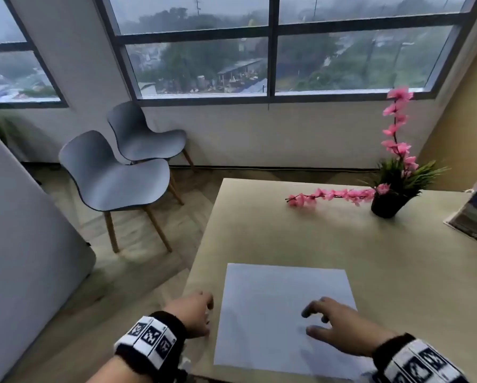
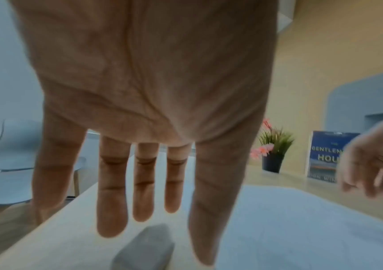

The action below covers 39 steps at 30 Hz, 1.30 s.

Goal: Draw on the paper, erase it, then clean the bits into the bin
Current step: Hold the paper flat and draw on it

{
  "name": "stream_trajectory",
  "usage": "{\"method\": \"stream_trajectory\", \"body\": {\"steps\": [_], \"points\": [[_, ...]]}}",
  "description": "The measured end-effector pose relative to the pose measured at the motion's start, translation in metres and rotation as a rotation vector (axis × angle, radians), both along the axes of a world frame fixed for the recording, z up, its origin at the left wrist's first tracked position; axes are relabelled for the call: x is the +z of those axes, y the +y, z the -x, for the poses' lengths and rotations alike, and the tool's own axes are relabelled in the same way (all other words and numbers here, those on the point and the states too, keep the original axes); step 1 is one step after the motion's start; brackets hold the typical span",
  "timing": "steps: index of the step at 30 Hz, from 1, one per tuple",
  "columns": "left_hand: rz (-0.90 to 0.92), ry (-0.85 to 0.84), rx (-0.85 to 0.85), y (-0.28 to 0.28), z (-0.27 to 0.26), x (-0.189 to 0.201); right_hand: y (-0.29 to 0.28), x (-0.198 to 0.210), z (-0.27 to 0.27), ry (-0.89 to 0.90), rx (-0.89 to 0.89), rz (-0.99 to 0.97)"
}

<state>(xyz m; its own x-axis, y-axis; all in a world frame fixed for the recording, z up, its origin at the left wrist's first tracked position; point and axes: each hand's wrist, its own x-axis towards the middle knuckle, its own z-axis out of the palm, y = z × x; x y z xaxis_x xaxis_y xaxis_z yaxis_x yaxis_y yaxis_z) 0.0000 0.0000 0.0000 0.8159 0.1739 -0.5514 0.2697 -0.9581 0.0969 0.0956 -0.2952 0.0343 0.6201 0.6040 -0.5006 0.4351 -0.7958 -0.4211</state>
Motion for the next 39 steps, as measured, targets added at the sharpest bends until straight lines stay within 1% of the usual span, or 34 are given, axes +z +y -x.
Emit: {"method": "stream_trajectory", "body": {"steps": [1,4,6,9,12,14,16,18,22,24,26,29,33,36,39], "points": [[-0.014,0.007,0.003,-0.001,-0.003,-0.002,0.006,-0.006,-0.005,-0.003,0.007,0.012],[-0.071,0.001,-0.003,-0.005,-0.006,-0.007,0.017,-0.02,-0.018,-0.075,0.014,0.135],[-0.066,0.013,-0.016,-0.005,-0.006,-0.009,0.018,-0.03,-0.027,-0.133,0.024,0.236],[-0.131,0.026,-0.084,-0.006,-0.007,-0.012,0.017,-0.043,-0.032,-0.19,0.05,0.389],[-0.192,0.043,-0.167,-0.008,-0.012,-0.011,0.019,-0.052,-0.031,-0.264,0.119,0.471],[-0.193,0.048,-0.175,-0.01,-0.017,-0.006,0.023,-0.056,-0.024,-0.336,0.148,0.498],[-0.166,-0.007,-0.17,-0.013,-0.025,0.004,0.03,-0.054,-0.017,-0.399,0.152,0.494],[-0.114,-0.1,-0.174,-0.023,-0.028,0.015,0.032,-0.051,-0.008,-0.397,0.122,0.448],[0.019,-0.284,-0.22,-0.053,-0.041,0.033,0.009,-0.038,-0.009,-0.345,-0.047,0.234],[0.045,-0.358,-0.272,-0.066,-0.051,0.033,-0.01,-0.033,-0.011,-0.346,-0.104,0.208],[0.059,-0.377,-0.321,-0.079,-0.065,0.029,-0.024,-0.033,-0.014,-0.341,-0.121,0.232],[0.069,-0.359,-0.351,-0.099,-0.089,0.022,-0.033,-0.041,-0.025,-0.339,-0.116,0.249],[0.012,-0.414,-0.387,-0.12,-0.124,0.012,-0.025,-0.051,-0.041,-0.338,-0.054,0.231],[-0.005,-0.402,-0.432,-0.132,-0.148,0.004,-0.018,-0.055,-0.054,-0.352,0.018,0.273],[0.002,-0.407,-0.464,-0.14,-0.169,-0.006,-0.017,-0.062,-0.063,-0.316,0.05,0.307]]}}
